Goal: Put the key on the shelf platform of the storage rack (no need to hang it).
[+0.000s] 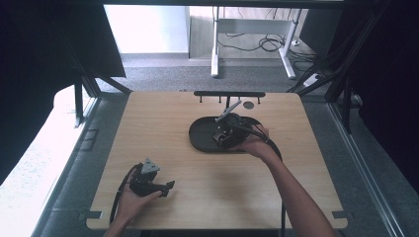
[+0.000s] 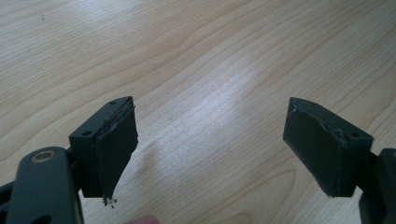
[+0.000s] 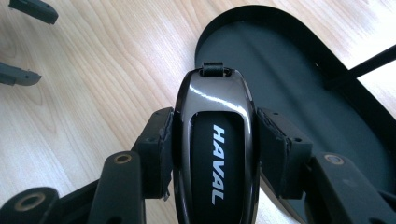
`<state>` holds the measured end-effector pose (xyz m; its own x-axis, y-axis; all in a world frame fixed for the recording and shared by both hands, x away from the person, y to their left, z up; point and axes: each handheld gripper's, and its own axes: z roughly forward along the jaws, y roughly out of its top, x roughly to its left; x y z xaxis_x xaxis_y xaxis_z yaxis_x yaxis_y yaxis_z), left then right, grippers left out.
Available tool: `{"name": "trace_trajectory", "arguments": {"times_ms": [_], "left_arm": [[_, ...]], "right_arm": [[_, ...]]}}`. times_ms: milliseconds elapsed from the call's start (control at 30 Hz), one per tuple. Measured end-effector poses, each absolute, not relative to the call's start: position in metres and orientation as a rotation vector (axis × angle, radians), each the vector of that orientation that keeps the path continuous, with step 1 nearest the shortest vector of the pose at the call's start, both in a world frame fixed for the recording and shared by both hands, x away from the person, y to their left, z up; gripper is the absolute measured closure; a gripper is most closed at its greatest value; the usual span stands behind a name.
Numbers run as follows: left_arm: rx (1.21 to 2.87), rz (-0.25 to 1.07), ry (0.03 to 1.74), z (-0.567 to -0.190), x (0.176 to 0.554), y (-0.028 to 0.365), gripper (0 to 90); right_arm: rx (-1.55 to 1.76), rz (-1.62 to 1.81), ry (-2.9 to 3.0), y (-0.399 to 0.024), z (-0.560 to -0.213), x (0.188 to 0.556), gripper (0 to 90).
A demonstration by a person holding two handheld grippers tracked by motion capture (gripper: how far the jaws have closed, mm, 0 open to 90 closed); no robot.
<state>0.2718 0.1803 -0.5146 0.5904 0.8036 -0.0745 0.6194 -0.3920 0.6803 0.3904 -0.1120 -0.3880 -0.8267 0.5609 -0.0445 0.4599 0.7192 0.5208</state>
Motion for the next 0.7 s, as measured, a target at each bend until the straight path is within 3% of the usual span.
{"name": "trace_trajectory", "arguments": {"times_ms": [700], "left_arm": [[2.148, 0.339, 1.12, -0.515, 0.272, 0.178, 17.9]], "right_arm": [[0.855, 0.723, 2.71, -0.116, -0.391, 0.413, 49.4]]}}
